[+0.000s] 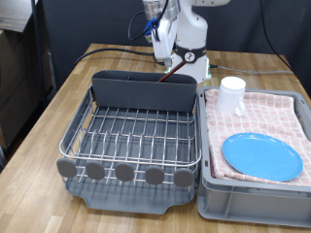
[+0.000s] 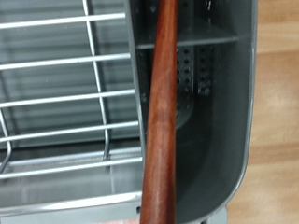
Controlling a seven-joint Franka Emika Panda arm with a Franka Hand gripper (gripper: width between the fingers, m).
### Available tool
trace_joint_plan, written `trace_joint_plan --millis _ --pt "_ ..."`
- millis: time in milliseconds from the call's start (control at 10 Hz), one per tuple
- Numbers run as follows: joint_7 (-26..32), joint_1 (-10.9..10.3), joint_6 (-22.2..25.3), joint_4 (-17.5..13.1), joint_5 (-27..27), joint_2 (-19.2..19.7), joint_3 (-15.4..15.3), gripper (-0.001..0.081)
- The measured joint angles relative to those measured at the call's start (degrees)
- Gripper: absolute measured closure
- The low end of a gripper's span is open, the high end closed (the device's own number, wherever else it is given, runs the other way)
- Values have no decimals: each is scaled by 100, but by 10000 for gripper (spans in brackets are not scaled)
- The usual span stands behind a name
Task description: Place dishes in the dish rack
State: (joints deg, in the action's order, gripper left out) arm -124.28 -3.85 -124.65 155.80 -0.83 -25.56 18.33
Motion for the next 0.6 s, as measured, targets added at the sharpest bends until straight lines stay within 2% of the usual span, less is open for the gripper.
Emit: trace_joint_plan --millis 300,600 --pt "-39 -83 248 -319 559 -3 -534 3" --pt "682 -529 316 -709 569 73 -805 3"
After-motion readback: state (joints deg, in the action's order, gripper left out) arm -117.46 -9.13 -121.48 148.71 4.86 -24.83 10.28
